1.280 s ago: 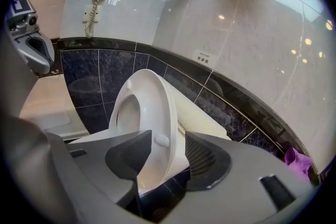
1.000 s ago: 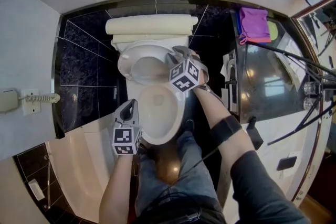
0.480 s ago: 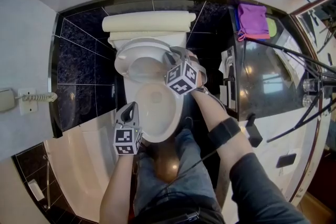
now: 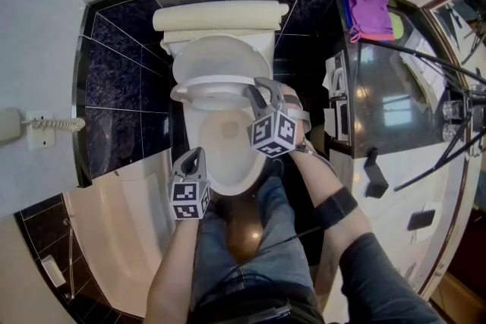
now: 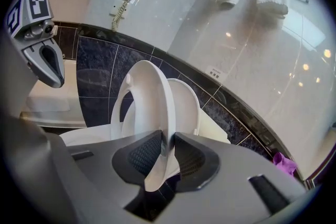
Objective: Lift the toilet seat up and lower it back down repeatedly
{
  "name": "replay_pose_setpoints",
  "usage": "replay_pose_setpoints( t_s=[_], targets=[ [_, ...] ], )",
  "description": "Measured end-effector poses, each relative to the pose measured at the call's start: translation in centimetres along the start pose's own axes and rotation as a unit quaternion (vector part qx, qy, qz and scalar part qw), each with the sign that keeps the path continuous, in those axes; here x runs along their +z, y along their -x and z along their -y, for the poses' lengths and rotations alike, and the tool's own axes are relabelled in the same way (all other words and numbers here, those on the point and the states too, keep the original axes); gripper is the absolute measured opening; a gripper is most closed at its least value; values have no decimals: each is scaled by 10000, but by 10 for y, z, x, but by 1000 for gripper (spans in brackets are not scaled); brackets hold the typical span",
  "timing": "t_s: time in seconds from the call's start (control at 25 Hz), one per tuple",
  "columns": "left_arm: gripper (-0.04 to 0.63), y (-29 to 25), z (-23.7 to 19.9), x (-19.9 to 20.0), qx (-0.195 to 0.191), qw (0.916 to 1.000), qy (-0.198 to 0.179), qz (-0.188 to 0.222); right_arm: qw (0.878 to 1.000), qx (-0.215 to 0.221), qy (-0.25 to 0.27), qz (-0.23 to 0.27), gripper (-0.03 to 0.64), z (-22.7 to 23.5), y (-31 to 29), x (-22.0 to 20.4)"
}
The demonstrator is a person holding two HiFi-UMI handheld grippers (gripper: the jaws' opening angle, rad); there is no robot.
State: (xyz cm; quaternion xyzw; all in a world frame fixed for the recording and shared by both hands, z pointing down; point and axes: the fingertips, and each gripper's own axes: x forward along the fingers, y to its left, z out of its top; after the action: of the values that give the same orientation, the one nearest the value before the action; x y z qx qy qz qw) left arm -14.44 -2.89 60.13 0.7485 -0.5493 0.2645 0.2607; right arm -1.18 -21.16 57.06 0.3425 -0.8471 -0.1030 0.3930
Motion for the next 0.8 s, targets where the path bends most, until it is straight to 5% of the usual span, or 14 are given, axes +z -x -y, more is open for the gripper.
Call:
replay_pose_setpoints(
  t_s=[0.8],
  targets=[
    [0,7,16,-39,-358,9992,-7,158,9951,102,943,-282,86,-136,90,-44]
  ],
)
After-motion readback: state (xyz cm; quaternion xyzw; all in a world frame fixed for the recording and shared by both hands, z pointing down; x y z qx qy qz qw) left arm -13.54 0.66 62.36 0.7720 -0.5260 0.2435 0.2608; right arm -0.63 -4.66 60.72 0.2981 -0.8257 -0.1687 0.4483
